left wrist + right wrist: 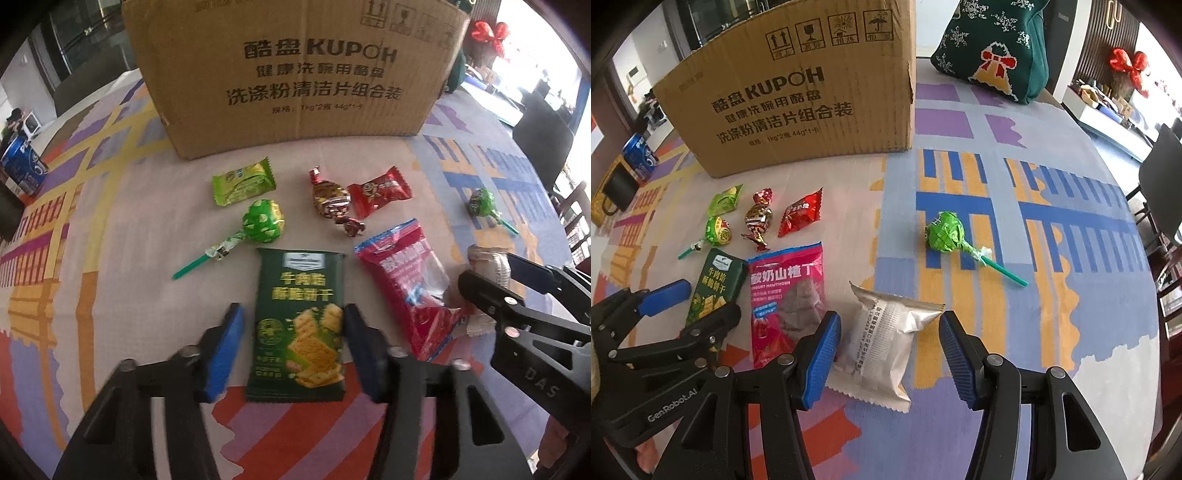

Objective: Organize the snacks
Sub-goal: 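Grasp the white pouch with the right tool while the left tool grasps the green cracker pack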

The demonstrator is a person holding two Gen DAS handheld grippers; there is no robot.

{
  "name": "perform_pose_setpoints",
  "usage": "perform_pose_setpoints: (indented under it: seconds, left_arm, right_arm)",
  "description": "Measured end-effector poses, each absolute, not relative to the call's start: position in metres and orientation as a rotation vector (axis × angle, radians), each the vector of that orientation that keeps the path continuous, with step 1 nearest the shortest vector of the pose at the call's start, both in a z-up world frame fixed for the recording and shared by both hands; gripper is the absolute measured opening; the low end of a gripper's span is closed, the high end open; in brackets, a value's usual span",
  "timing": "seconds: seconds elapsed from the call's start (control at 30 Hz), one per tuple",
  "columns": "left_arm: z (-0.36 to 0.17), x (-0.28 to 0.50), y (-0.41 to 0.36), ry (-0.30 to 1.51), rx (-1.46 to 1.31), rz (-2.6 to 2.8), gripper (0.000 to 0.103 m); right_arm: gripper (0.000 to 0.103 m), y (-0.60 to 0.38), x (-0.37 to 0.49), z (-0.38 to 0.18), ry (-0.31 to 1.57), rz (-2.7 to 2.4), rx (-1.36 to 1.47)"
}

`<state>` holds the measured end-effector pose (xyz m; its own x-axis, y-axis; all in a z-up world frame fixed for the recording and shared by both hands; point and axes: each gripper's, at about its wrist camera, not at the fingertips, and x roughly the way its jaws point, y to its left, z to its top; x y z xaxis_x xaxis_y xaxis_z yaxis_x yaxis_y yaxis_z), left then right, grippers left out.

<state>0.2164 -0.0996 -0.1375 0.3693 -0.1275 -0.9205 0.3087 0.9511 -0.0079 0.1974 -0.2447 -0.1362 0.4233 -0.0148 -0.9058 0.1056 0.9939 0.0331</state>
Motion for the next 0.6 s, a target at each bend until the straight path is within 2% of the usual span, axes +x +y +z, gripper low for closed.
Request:
perform_pose_setpoints:
  seconds: [0.03, 0.1, 0.17, 0.6]
  left_arm:
    - [-0.138, 0.217, -0.102, 1.16, 0.183, -0.281, 0.045]
    - [-0.138, 0.216, -0.102, 1.159, 0.178, -0.283, 0.044]
    - [-0.137, 0.215, -0.1, 1.162, 0.172, -0.286, 0.044]
    - [-0.105, 0.202, -0.093, 1.083, 0.138, -0.29, 0.044]
  right_arm:
    - [0.054, -0.244, 0.198, -0.136, 1.13, -0.076, 0.085]
    - [0.041, -0.243, 0.197, -0.136, 1.125, -0.069, 0.083]
    - [0.035, -0.244, 0.197, -0.137, 1.121, -0.058, 0.094]
    - [0.032, -0.239, 0.185, -0.114, 1.044, -0.037, 0.08]
